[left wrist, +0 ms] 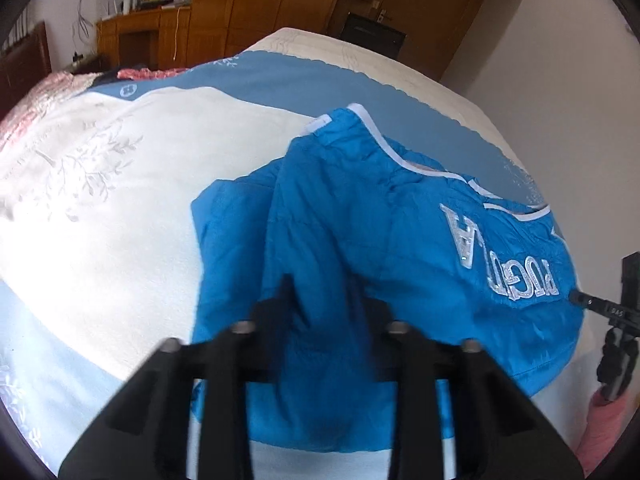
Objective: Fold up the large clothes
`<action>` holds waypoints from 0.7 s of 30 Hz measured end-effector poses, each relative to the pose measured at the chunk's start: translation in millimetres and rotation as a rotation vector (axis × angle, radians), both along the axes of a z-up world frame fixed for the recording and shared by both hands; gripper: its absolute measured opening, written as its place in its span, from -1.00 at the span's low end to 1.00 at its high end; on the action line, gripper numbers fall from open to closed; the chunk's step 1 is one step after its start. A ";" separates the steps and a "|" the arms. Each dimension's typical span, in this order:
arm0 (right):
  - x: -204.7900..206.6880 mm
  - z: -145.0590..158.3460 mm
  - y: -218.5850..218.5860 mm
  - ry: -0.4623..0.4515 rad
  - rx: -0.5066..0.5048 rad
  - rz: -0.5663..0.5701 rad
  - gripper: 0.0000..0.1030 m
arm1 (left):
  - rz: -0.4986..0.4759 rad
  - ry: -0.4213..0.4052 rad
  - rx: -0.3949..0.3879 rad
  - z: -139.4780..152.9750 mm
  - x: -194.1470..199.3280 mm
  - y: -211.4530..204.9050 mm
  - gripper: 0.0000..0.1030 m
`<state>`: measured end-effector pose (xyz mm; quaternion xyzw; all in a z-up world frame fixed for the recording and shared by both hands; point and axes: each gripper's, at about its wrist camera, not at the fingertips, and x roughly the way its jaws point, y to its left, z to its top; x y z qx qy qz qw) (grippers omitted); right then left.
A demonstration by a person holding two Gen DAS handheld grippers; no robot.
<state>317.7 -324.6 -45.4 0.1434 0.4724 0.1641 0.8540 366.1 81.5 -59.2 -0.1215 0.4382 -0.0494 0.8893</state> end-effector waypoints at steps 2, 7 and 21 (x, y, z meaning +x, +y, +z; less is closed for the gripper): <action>-2.5 12.3 5.1 -0.054 -0.024 -0.011 -0.84 | 0.026 -0.041 0.022 9.1 -3.9 -5.7 -0.88; 2.9 28.7 -7.9 -0.101 0.023 -0.080 -0.89 | 0.070 -0.187 -0.011 37.9 -16.1 2.4 -0.90; 15.0 -37.1 -5.9 0.014 -0.034 -0.160 -0.81 | 0.073 0.008 0.022 -27.7 17.1 3.0 -0.72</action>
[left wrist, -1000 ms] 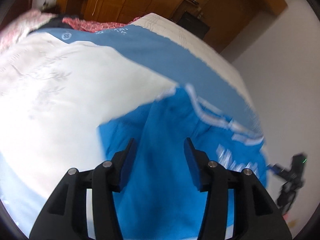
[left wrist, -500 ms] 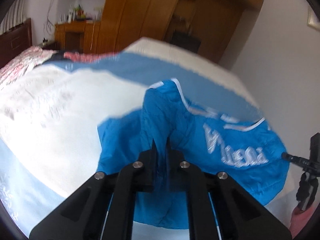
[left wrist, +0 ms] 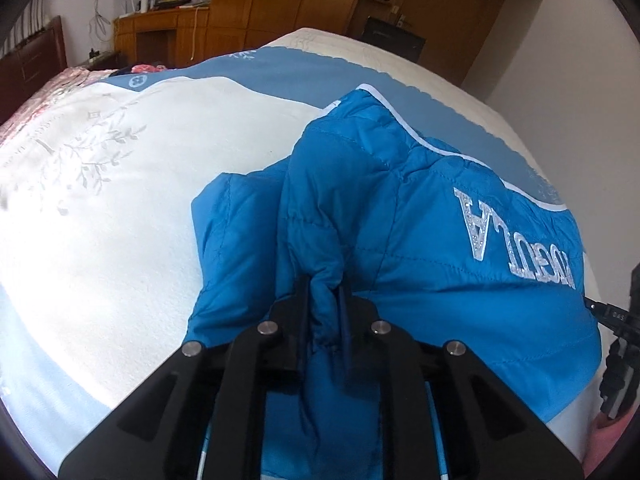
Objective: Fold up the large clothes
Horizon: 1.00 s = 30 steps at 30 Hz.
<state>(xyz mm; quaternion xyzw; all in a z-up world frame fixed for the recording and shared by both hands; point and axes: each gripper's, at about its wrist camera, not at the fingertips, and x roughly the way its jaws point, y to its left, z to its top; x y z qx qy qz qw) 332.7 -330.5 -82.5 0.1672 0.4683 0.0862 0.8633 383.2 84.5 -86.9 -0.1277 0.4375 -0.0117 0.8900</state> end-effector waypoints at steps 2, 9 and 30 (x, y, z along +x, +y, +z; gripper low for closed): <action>-12.4 11.3 -2.2 -0.034 -0.005 -0.029 -0.67 | 0.023 0.002 -0.006 11.5 -6.3 3.1 -0.63; -59.2 62.7 37.4 -0.218 -0.081 0.006 -0.65 | -0.017 -0.196 0.071 76.3 -52.9 -35.6 -0.48; -44.1 -9.3 133.9 -0.131 -0.181 0.118 -0.76 | -0.170 -0.062 0.149 -8.9 -33.6 -119.6 -0.51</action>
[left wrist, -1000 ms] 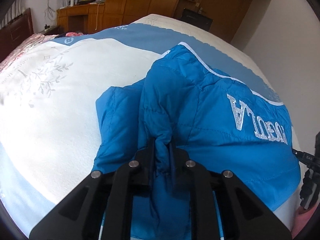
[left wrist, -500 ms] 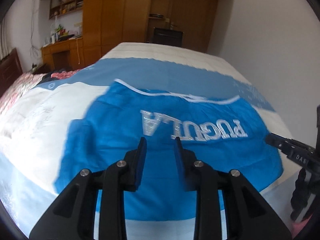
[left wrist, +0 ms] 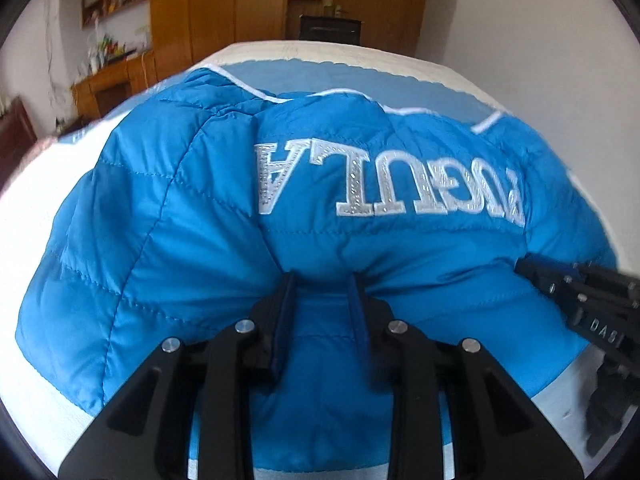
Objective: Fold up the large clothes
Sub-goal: 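Grasp the folded jacket middle with both tools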
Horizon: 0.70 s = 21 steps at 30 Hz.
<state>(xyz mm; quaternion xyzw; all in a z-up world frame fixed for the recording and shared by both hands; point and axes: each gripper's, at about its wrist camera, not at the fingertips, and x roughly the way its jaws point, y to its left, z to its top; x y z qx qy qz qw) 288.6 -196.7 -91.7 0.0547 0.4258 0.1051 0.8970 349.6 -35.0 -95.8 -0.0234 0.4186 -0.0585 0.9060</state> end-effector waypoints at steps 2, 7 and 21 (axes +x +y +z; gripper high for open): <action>-13.0 12.5 -2.0 -0.032 0.026 0.007 -0.77 | 0.018 -0.004 -0.029 13.0 -7.6 2.3 -0.61; -42.7 23.2 13.1 -0.080 0.014 0.077 -0.77 | -0.049 -0.086 -0.008 32.9 -38.4 -16.0 -0.58; -37.1 6.1 -2.5 -0.006 0.104 0.079 -0.75 | -0.064 -0.008 -0.006 12.7 -36.3 -13.8 -0.55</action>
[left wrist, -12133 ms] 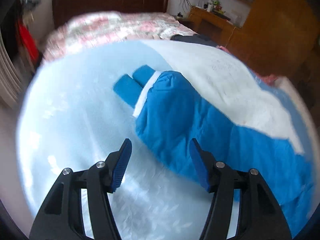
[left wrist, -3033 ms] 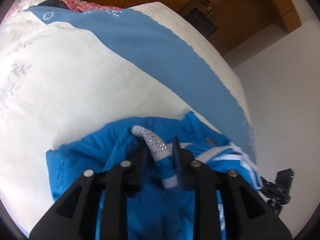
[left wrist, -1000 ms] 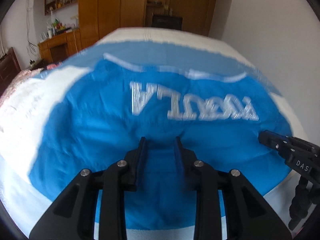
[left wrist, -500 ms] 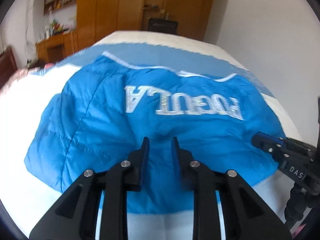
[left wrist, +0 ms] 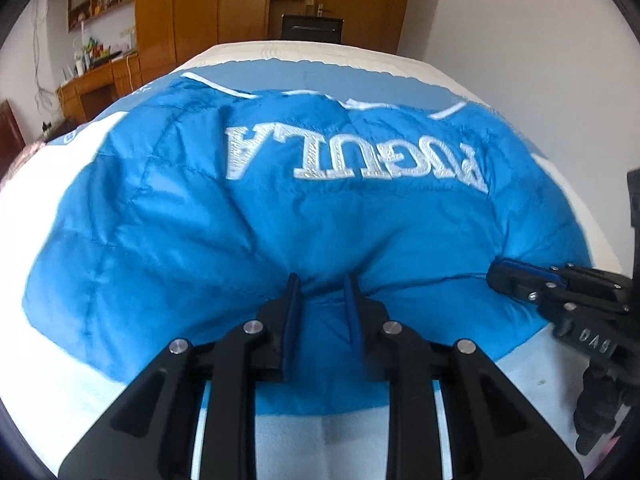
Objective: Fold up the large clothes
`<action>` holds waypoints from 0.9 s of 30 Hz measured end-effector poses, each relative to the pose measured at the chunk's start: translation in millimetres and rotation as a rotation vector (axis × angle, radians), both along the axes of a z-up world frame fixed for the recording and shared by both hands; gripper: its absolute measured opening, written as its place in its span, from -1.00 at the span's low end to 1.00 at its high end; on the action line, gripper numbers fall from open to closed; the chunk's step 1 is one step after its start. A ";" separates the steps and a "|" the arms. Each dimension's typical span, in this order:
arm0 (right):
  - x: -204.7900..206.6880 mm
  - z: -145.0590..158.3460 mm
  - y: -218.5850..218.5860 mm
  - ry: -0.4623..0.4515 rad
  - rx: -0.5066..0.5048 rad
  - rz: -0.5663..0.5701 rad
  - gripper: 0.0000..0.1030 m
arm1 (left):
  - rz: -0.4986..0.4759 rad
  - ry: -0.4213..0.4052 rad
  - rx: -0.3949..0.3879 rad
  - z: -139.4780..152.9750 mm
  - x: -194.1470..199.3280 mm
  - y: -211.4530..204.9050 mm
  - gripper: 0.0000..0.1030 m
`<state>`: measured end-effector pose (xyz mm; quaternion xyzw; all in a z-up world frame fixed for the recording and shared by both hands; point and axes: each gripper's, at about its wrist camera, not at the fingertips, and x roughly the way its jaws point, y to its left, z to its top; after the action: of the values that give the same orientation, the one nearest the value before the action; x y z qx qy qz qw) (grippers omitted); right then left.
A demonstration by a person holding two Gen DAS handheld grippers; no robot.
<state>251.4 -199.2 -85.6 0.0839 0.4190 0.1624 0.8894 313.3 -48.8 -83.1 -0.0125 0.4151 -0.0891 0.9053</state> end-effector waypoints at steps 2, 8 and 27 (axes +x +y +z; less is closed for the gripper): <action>-2.9 17.5 -17.4 -0.032 0.029 -0.025 -0.64 | 0.023 -0.062 -0.017 25.3 -3.0 17.1 -0.44; 11.3 44.8 -100.5 -0.005 0.130 -0.170 0.13 | 0.153 -0.127 0.042 66.2 7.0 86.4 0.23; 88.4 -33.5 -176.7 0.269 0.490 -0.045 0.54 | 0.181 0.138 -0.308 -13.9 85.9 174.5 0.71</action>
<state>339.8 -375.9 -119.1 0.3265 0.4796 0.2264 0.7824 399.2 125.7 -96.9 -0.1943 0.4547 -0.0688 0.8665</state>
